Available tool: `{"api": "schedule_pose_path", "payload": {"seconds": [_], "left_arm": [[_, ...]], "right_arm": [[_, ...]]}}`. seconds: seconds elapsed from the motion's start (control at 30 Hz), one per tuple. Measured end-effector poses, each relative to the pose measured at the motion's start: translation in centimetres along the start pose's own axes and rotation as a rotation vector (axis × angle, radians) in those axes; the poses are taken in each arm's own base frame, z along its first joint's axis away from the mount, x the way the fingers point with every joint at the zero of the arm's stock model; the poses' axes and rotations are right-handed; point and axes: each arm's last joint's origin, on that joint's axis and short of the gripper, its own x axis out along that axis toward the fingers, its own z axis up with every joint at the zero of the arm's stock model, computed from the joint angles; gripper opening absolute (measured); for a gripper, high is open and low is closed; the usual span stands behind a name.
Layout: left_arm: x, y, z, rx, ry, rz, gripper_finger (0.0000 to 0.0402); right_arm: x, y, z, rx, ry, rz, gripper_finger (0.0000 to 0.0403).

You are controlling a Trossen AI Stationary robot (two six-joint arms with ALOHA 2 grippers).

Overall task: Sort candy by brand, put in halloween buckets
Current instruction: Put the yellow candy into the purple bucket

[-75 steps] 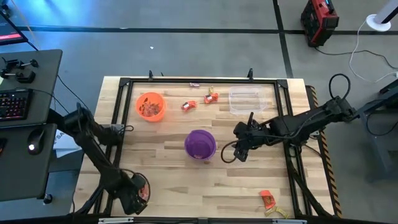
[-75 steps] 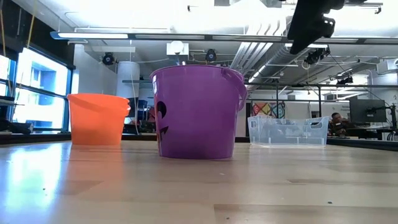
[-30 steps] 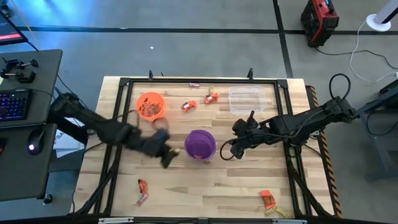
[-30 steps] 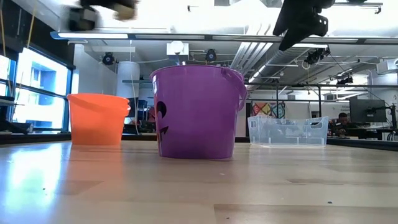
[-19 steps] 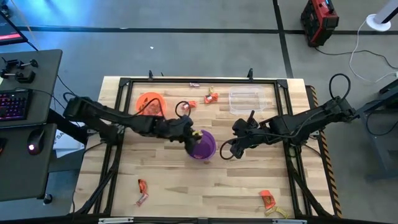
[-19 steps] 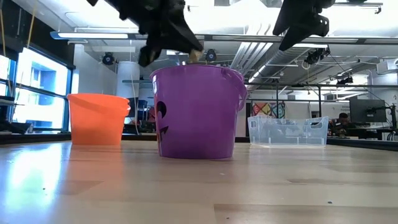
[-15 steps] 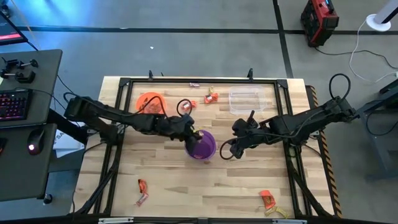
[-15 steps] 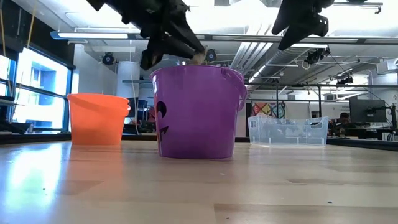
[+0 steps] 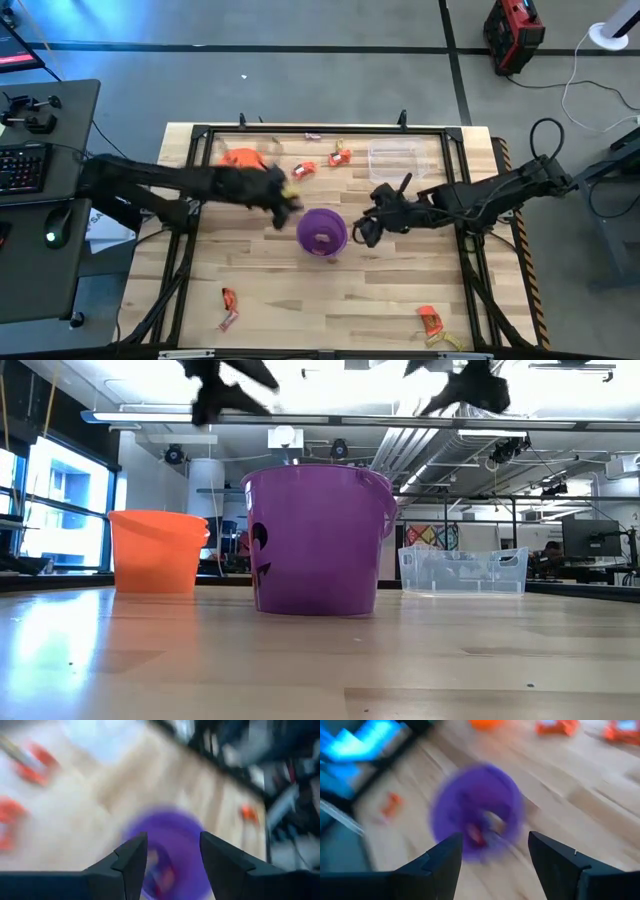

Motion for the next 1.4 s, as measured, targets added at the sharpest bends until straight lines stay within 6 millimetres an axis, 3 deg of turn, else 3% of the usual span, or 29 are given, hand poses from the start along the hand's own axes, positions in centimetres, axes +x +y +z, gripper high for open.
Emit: {"api": "schedule_pose_path", "payload": {"seconds": [0.17, 0.33, 0.53, 0.77, 0.93, 1.07, 1.2, 1.4], "left_arm": [[-7.1, 2.2, 3.0, 0.014, -0.317, 0.094, 0.0172], [-10.3, 4.7, 4.0, -0.055, -0.421, 0.171, 0.0172], [-9.4, 6.3, 3.8, -0.085, -0.368, 0.252, 0.0172], [-6.8, 7.4, 3.9, -0.118, -0.303, 0.324, 0.0172], [-6.0, 8.3, 4.7, -0.219, -0.349, 0.338, 0.0172], [-5.7, 9.1, 5.1, -0.261, -0.375, 0.362, 0.0172], [-5.5, 9.9, 5.4, -0.272, -0.375, 0.392, 0.0172], [-5.4, 10.7, 5.6, -0.258, -0.333, 0.352, 0.0172]], "right_arm": [[0.4, 0.9, 3.1, 0.109, -0.204, 0.149, 0.0222], [1.1, -1.0, 6.5, 0.205, -0.333, 0.132, 0.0222], [3.1, -5.7, 10.5, 0.271, -0.321, 0.065, 0.0222], [8.8, -12.7, 15.2, 0.264, -0.23, -0.077, 0.0222], [12.6, -17.4, 19.0, 0.261, -0.164, -0.232, 0.0222], [15.5, -20.8, 20.5, 0.257, -0.019, -0.361, 0.0222], [18.1, -22.9, 21.2, 0.268, 0.102, -0.424, 0.0222], [21.0, -23.9, 21.8, 0.301, 0.178, -0.457, 0.0222]]}}
